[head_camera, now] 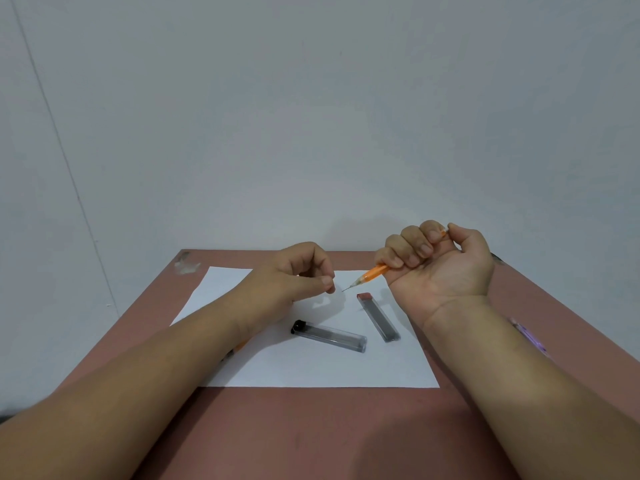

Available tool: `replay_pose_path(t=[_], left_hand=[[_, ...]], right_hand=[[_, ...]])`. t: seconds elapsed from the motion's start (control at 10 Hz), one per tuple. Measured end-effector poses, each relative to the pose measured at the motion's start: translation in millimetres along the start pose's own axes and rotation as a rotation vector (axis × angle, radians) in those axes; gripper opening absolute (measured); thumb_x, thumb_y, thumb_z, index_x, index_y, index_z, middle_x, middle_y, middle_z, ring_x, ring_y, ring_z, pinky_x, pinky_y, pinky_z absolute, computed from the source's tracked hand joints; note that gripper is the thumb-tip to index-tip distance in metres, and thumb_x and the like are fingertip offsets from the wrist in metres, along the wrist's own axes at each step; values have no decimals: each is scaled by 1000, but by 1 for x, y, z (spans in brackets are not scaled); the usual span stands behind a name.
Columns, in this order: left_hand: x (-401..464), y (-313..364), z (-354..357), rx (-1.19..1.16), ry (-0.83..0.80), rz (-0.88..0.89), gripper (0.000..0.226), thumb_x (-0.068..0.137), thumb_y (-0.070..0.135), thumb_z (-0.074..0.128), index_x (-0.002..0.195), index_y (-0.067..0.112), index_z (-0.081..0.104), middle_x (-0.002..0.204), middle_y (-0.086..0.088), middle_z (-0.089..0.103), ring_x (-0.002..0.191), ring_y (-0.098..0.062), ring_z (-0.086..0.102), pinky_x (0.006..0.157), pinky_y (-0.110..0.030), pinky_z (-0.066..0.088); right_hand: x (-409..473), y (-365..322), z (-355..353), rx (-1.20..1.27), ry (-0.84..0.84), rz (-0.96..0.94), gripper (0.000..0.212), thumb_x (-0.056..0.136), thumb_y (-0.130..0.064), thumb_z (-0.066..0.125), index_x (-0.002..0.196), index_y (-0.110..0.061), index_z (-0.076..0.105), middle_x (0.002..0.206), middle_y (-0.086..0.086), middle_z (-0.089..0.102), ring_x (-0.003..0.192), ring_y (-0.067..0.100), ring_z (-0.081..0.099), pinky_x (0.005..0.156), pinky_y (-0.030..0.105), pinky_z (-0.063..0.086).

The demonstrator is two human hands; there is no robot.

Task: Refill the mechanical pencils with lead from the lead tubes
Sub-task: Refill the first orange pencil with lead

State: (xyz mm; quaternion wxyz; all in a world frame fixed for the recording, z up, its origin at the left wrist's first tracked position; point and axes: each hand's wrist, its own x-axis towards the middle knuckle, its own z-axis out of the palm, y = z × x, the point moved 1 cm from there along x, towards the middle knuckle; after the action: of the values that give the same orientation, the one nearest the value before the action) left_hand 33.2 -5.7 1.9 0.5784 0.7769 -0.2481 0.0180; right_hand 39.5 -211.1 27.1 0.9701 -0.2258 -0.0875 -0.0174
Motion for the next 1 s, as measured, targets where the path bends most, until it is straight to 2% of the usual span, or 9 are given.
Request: replay_pose_path(t=[0.1, 0.3, 0.4, 0.5, 0.6, 1.0], left_hand=[[1, -2, 0, 35, 8, -2, 13, 83, 25, 70, 94, 23, 65, 95, -9, 69, 86, -15, 57, 84, -32, 43], [3, -2, 1, 105, 26, 39, 33, 83, 25, 69, 114, 28, 56, 94, 6, 70, 91, -28, 57, 85, -41, 48], [3, -2, 1, 134, 10, 48, 38, 88, 15, 74, 118, 29, 56, 96, 10, 69, 86, -19, 56, 80, -38, 47], [4, -1, 2, 169, 5, 39, 47, 88, 12, 77, 124, 32, 55, 99, 12, 68, 83, -11, 56, 76, -29, 46], [4, 0, 3, 180, 11, 37, 52, 86, 14, 79, 127, 35, 54, 102, 12, 67, 82, -10, 56, 75, -27, 46], [5, 0, 3, 188, 50, 58, 48, 85, 27, 81, 124, 37, 55, 102, 12, 67, 83, -8, 55, 77, -27, 45]], right_hand=[[0, 0, -1, 1, 7, 0, 21, 75, -30, 42, 60, -16, 39, 60, -2, 25, 51, 18, 21, 53, 27, 26], [1, 0, -2, -4, 25, -2, 21, 75, -29, 42, 59, -16, 39, 60, -1, 26, 51, 17, 21, 52, 27, 26], [1, 0, -2, -7, 30, 0, 21, 75, -29, 42, 59, -16, 39, 60, -1, 26, 51, 17, 21, 52, 27, 26], [1, 0, -2, -6, 30, 3, 20, 75, -29, 42, 60, -16, 39, 60, -2, 26, 50, 17, 21, 52, 27, 26], [1, 0, -2, -3, 31, 5, 21, 75, -29, 42, 60, -16, 39, 60, -2, 26, 50, 17, 21, 52, 26, 26], [-2, 2, 1, 16, 13, 21, 21, 77, -29, 41, 61, -16, 38, 60, -2, 26, 50, 17, 22, 50, 27, 28]])
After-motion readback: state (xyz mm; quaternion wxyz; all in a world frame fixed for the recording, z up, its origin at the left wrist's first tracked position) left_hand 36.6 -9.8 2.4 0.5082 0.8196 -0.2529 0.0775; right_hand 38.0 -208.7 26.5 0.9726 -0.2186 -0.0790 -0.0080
